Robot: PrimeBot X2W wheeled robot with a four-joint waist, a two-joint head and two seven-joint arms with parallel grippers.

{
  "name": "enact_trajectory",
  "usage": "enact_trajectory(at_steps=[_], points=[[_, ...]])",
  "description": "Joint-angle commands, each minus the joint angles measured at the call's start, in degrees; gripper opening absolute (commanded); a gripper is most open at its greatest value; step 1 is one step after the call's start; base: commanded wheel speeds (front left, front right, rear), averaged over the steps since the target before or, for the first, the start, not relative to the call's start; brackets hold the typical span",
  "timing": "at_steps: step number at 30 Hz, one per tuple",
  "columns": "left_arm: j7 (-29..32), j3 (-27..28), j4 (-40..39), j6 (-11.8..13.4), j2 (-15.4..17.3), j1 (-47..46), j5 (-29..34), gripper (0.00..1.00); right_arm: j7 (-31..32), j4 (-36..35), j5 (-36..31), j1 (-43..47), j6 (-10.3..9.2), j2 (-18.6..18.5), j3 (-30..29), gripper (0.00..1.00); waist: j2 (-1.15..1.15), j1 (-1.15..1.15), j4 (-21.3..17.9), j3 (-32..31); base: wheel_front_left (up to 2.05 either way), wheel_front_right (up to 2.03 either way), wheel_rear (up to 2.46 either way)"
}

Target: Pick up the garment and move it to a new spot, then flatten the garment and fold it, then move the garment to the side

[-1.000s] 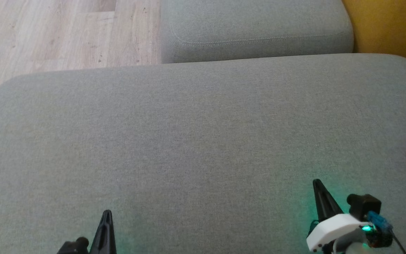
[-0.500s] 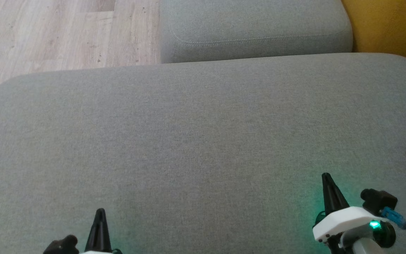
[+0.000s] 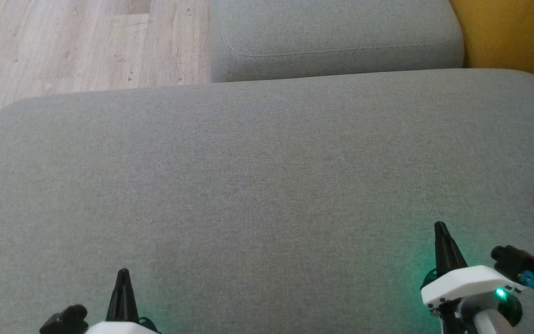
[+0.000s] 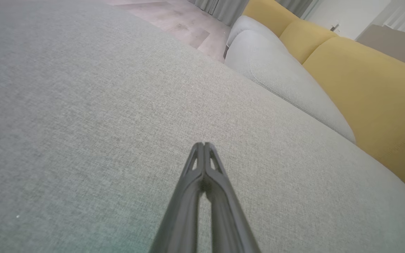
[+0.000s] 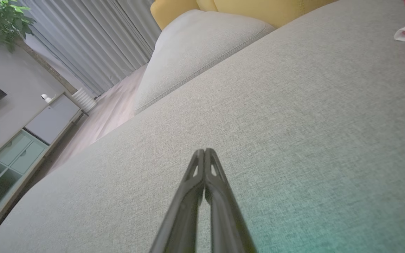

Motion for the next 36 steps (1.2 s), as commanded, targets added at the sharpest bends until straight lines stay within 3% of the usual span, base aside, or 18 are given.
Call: enact_trajectory(at_steps=[1, 36], points=[[0.3, 1.5, -1.9, -0.4, 0.0, -2.9, -1.6, 0.0, 0.4, -2.5, 1.9, -2.2, -0.01, -0.1, -0.1, 0.0, 0.0, 0.0, 0.0, 0.0, 0.0, 0.0, 0.0], [6.0, 5.3, -4.3, -2.1, 0.1, -5.5, -22.4, 0.0, 6.0, -8.0, 24.0, -1.9, -0.03, -0.1, -3.3, 0.0, 0.0, 0.0, -0.1, 0.3, 0.0, 0.0, 0.0]])
